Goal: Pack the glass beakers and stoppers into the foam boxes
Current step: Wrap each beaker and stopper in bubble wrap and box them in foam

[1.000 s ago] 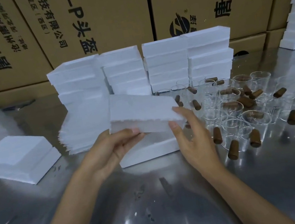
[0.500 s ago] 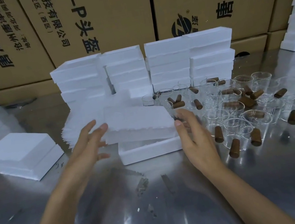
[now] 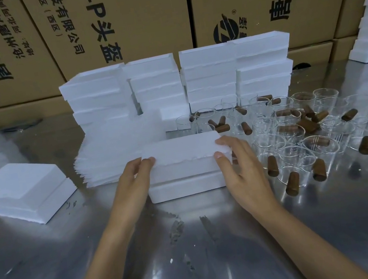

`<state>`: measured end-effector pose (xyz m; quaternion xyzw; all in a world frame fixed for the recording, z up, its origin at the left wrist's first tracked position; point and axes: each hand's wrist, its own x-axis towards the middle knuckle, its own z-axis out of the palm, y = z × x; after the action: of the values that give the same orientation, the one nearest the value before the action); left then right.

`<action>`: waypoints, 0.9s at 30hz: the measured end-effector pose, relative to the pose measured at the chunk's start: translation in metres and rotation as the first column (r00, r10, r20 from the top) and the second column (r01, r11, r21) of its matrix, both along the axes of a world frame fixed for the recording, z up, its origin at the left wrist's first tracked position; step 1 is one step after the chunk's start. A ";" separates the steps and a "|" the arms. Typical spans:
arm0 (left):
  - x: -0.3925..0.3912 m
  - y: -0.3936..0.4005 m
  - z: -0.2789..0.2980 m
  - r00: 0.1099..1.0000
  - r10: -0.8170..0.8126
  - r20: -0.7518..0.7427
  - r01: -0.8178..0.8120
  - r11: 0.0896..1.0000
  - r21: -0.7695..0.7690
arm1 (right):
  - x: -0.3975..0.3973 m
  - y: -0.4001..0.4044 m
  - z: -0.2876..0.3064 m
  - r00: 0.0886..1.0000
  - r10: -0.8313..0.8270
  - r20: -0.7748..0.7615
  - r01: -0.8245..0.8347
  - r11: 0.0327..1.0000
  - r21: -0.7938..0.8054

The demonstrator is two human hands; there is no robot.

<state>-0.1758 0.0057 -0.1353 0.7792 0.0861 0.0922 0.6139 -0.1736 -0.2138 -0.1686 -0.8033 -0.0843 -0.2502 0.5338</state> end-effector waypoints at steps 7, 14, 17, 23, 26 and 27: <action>-0.005 -0.003 0.001 0.999 -0.024 -0.043 0.025 1.000 0.014 | 0.002 0.000 -0.004 1.000 0.009 -0.011 -0.009 1.000 -0.011; -0.015 -0.005 0.008 0.998 -0.039 -0.045 0.038 0.999 -0.013 | -0.004 0.000 0.000 0.999 -0.021 0.038 0.022 0.999 -0.032; -0.026 -0.003 0.015 0.996 -0.063 -0.064 0.069 0.993 0.095 | -0.010 0.002 0.003 0.999 -0.009 0.049 0.009 1.000 -0.017; -0.039 0.021 0.019 0.996 0.076 -0.047 -0.048 0.902 0.429 | -0.040 0.026 0.001 0.979 0.200 0.040 -0.204 0.965 0.165; -0.045 0.027 0.021 0.945 0.238 0.223 -0.323 0.601 0.731 | -0.051 0.048 0.001 0.951 0.309 0.012 -0.305 0.931 0.198; -0.046 0.026 0.023 0.922 0.219 0.321 -0.388 0.544 0.744 | -0.052 0.057 0.003 0.939 0.344 -0.006 -0.336 0.920 0.203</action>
<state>-0.2219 0.0313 -0.1123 0.9300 0.1111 0.2996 0.1816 -0.2260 -0.1563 -0.1658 -0.7240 -0.1860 -0.1443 0.6484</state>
